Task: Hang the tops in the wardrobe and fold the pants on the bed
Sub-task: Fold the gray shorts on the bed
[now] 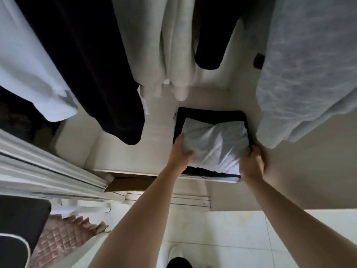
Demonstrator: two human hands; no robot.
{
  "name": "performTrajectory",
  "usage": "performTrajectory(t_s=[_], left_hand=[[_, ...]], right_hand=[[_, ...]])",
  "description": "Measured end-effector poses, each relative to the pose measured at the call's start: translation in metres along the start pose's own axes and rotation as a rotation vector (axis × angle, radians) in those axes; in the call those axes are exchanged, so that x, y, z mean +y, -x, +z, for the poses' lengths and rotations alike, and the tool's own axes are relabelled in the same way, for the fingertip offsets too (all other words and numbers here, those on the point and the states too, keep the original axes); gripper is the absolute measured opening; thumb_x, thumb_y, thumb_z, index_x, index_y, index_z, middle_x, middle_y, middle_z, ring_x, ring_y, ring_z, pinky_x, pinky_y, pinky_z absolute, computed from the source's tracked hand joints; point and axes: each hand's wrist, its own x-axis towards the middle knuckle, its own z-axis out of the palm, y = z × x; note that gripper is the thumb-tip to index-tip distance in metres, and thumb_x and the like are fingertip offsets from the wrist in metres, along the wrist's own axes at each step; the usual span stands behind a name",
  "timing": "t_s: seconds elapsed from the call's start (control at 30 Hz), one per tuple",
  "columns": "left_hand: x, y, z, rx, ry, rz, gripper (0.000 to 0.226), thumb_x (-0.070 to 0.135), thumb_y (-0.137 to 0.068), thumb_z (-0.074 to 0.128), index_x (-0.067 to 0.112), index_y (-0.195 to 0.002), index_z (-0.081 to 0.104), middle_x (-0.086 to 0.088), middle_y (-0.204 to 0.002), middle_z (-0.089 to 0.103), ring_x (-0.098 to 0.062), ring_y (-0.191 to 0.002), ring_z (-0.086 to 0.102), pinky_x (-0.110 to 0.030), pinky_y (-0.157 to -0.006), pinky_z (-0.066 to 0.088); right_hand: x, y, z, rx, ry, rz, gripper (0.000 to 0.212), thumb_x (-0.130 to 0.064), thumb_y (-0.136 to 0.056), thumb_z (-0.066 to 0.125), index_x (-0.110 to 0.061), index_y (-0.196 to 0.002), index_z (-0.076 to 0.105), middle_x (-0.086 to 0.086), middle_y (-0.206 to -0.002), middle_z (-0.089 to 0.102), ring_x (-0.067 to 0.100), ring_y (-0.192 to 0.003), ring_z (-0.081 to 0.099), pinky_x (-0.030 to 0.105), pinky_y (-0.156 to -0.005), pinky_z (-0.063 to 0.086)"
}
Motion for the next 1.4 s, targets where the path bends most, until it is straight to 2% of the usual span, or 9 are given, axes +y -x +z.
performTrajectory(t_s=[0.1, 0.23, 0.4, 0.53, 0.6, 0.73, 0.97, 1.17, 1.4], left_hand=[[-0.001, -0.01, 0.002, 0.135, 0.175, -0.131, 0.054, 0.017, -0.089, 0.066, 0.01, -0.139, 0.046, -0.007, -0.127, 0.059, -0.027, -0.117, 0.057, -0.036, -0.095, 0.048], [0.01, -0.017, -0.003, 0.125, 0.226, -0.092, 0.039, 0.004, -0.088, 0.061, 0.009, -0.127, 0.059, -0.004, -0.105, 0.065, -0.025, -0.099, 0.063, -0.03, -0.08, 0.05], [0.012, -0.012, -0.009, 0.183, 0.354, 0.02, 0.048, 0.001, -0.091, 0.06, 0.012, -0.136, 0.051, -0.007, -0.122, 0.064, -0.023, -0.111, 0.062, -0.036, -0.096, 0.052], [-0.004, -0.009, -0.01, 0.216, -0.076, -0.033, 0.062, 0.016, -0.098, 0.053, 0.017, -0.153, 0.025, -0.011, -0.143, 0.051, -0.032, -0.128, 0.051, -0.044, -0.106, 0.043], [-0.007, 0.002, -0.009, 0.252, -0.302, 0.122, 0.066, 0.014, -0.098, 0.052, 0.018, -0.155, 0.019, -0.008, -0.154, 0.037, -0.033, -0.132, 0.044, -0.046, -0.106, 0.04], [-0.023, 0.022, -0.01, 0.182, -0.94, 0.449, 0.067, 0.011, -0.095, 0.05, 0.025, -0.154, 0.023, 0.0, -0.163, 0.015, -0.029, -0.14, 0.029, -0.046, -0.108, 0.033], [-0.026, 0.046, -0.006, 0.007, -1.057, 0.154, 0.074, 0.022, -0.097, 0.048, 0.028, -0.155, 0.004, 0.007, -0.163, -0.012, -0.032, -0.149, 0.002, -0.055, -0.115, 0.022], [-0.02, 0.087, -0.009, -0.034, -1.075, 0.091, 0.07, 0.023, -0.097, 0.05, 0.022, -0.155, 0.011, 0.001, -0.163, 0.009, -0.029, -0.148, 0.013, -0.046, -0.114, 0.027], [-0.01, 0.201, -0.003, 0.246, -0.706, 0.055, 0.05, 0.018, -0.098, 0.05, 0.017, -0.147, 0.039, -0.006, -0.131, 0.061, -0.024, -0.123, 0.052, -0.036, -0.1, 0.045]], right_hand=[[-0.004, -0.01, 0.008, -0.093, 0.037, 0.011, 0.047, -0.026, -0.098, 0.046, 0.0, -0.136, 0.037, 0.032, -0.129, 0.05, 0.047, -0.115, 0.048, 0.042, -0.091, 0.039], [-0.012, -0.025, 0.003, -0.1, 0.135, -0.046, 0.035, -0.014, -0.096, 0.051, 0.009, -0.122, 0.051, 0.032, -0.122, 0.056, 0.043, -0.114, 0.052, 0.036, -0.089, 0.039], [-0.013, -0.025, 0.004, 0.015, -0.052, -0.177, 0.006, 0.002, -0.093, 0.049, 0.007, -0.089, 0.051, 0.033, -0.092, 0.057, 0.042, -0.088, 0.056, 0.022, -0.061, 0.023], [-0.003, -0.025, 0.015, -0.13, -0.055, -0.06, 0.043, -0.011, -0.096, 0.05, 0.0, -0.136, 0.038, 0.022, -0.134, 0.047, 0.033, -0.122, 0.046, 0.019, -0.085, 0.031], [0.0, -0.017, 0.015, -0.107, 0.013, -0.15, 0.049, -0.01, -0.097, 0.047, -0.001, -0.143, 0.03, 0.022, -0.144, 0.037, 0.035, -0.13, 0.037, 0.029, -0.102, 0.029], [0.014, 0.001, 0.012, -0.146, 0.265, -0.414, 0.053, -0.025, -0.098, 0.048, -0.006, -0.143, 0.027, 0.021, -0.14, 0.036, 0.041, -0.126, 0.039, 0.046, -0.101, 0.037], [0.038, 0.021, -0.007, -0.265, 0.453, -0.403, 0.073, -0.019, -0.093, 0.051, -0.023, -0.153, 0.009, 0.017, -0.153, 0.021, 0.041, -0.131, 0.037, 0.053, -0.096, 0.045], [0.034, 0.044, -0.033, -0.325, 0.489, -0.575, 0.067, -0.012, -0.092, 0.052, -0.001, -0.149, 0.019, 0.022, -0.152, 0.023, 0.036, -0.138, 0.028, 0.042, -0.109, 0.034], [0.038, 0.094, -0.061, -0.557, 0.457, -0.856, 0.054, -0.013, -0.094, 0.05, 0.001, -0.143, 0.034, 0.022, -0.136, 0.046, 0.034, -0.127, 0.042, 0.037, -0.109, 0.033]])
